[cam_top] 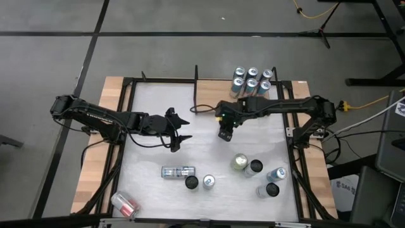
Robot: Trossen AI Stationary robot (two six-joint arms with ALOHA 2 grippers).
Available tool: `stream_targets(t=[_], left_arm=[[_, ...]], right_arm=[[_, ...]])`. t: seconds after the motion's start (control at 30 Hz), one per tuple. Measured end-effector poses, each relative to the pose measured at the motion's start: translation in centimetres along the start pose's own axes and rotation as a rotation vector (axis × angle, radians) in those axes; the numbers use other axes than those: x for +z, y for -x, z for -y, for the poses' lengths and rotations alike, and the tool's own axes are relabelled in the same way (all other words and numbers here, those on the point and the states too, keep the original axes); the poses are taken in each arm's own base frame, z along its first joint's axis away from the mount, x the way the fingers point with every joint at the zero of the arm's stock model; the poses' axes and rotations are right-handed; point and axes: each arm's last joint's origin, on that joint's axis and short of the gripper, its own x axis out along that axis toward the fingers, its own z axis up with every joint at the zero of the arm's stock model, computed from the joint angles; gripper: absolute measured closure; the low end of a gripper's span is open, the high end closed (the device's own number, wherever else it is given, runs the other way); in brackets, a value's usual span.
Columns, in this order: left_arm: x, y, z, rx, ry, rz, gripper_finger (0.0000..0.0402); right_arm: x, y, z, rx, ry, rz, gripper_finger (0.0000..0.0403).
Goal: Place canned beverage on shelf
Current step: Put the white-blue soda can on the shelf
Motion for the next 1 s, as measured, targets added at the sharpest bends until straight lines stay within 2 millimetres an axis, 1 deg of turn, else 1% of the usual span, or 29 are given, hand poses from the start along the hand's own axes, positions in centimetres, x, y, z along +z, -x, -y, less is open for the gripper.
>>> stream_targets(t=[0.13, 0.27, 0.4, 0.53, 0.67, 0.8, 1.0], left_arm=[[0.0, 0.0, 0.0, 0.000, 0.000, 0.000, 0.0119], [0.0, 0.0, 0.0, 0.000, 0.000, 0.001, 0.0119], [0.0, 0.0, 0.0, 0.000, 0.000, 0.001, 0.0119], [0.0, 0.0, 0.0, 0.000, 0.000, 0.001, 0.0119], [0.0, 0.0, 0.0, 0.000, 0.000, 0.001, 0.0119], [0.0, 0.0, 0.0, 0.000, 0.000, 0.001, 0.0119], [0.2, 0.0, 0.0, -0.001, 0.007, 0.022, 0.0119]], right_arm=[[1.2, 1.7, 0.0, 0.040, 0.041, 0.032, 0.0150], [2.2, 3.7, 0.7, 0.048, 0.075, 0.048, 0.0154], [2.6, 5.7, 1.5, 0.030, 0.131, 0.019, 0.0157], [2.7, 7.6, 2.1, 0.021, 0.231, -0.008, 0.0155], [2.4, 9.1, 2.1, 0.020, 0.344, -0.032, 0.0157], [1.5, 10.2, 2.4, 0.025, 0.364, -0.055, 0.0156], [-0.6, 12.2, 3.1, -0.001, 0.358, -0.109, 0.0155]])
